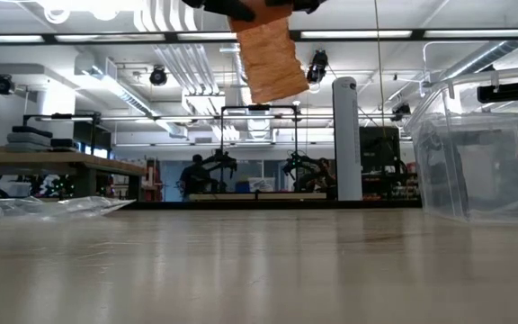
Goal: Roll bandage
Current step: Roll the orange bandage
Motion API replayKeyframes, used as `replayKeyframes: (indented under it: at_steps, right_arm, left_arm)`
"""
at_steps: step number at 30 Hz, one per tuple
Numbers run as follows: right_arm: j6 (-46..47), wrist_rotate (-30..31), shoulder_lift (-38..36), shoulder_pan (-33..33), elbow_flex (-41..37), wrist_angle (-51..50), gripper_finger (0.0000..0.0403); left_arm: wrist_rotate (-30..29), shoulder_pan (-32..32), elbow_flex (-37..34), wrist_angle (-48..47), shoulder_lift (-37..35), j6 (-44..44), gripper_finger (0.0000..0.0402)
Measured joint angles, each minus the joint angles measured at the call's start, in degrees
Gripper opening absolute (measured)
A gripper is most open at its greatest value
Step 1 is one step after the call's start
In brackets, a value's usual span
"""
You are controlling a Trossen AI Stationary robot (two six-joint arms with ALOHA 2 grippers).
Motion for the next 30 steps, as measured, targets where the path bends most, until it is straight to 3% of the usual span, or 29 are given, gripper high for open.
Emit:
replayKeyframes:
  at_steps: [16,25,30]
  right_arm:
    - [-0.8,0.0,-0.3,0.1,-0.1,2.9,0.0131]
    - [-5.8,-0.2,-1.2,0.7,-0.1,5.6,0.0064]
    - [-9.3,-2.3,-2.6,2.2,-0.1,5.7,0.0064]
  left_arm:
    - [0.0,-0.6,0.1,1.9,-1.0,-0.6,0.0067]
    - [0.5,-0.7,0.1,1.6,-3.8,-5.2,0.0123]
    - [10.1,-0.4,0.1,-1.4,-8.1,-9.8,0.0164]
